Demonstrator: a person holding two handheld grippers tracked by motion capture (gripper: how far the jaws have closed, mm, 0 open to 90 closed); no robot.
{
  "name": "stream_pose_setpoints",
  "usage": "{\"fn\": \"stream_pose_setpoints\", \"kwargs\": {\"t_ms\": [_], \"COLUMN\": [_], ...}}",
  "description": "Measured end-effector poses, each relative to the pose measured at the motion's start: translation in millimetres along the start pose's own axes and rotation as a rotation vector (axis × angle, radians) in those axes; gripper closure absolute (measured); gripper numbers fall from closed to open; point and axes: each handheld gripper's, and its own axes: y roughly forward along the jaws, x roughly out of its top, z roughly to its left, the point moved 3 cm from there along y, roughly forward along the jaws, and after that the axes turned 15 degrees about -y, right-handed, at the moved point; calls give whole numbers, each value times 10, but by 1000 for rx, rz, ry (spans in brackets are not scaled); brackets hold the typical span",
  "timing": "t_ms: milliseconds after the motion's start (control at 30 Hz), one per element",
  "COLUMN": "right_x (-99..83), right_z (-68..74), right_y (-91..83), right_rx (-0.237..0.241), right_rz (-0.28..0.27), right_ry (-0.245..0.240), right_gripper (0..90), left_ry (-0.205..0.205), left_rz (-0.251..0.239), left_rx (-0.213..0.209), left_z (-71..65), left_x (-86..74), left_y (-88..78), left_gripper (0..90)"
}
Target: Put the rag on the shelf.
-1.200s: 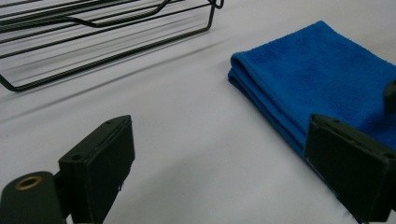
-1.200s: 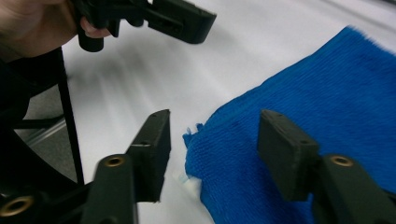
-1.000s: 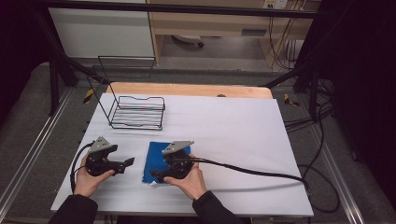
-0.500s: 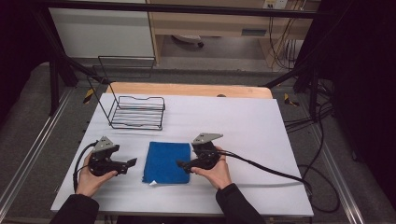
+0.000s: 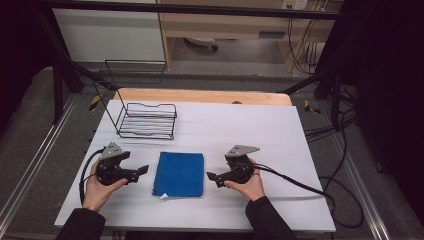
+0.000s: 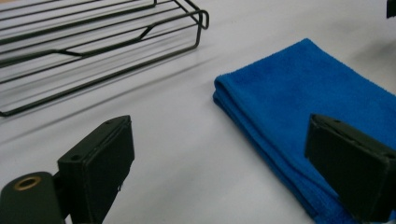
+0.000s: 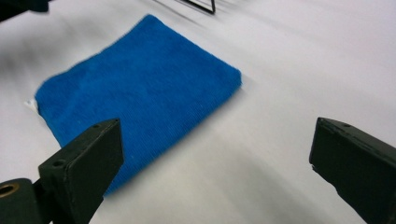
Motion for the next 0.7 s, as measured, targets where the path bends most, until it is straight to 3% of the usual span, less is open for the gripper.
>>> {"fn": "stream_pose_setpoints", "kwargs": {"t_ms": [133,267,467,567,700], "right_x": [-78,-99,-118,-123,-134], "right_z": [-23,-36,-25,-26,-24], "right_y": [-36,-61,-57,-47,-36], "right_rx": [-7,-13,-10,-8,-7], "right_rz": [14,10,21,27,36], "right_ry": [9,22,15,17,14], "right_gripper": [35,36,33,32,33], "left_ry": [5,-22,-70,-102,-105], "left_rz": [5,26,66,77,107], "left_rx": [12,27,62,56,81], "left_z": [-37,-65,-90,-102,-93], "left_x": [92,195,284,288,258], "left_y": [33,138,413,548,713], "left_gripper": [107,145,202,249,342]}}
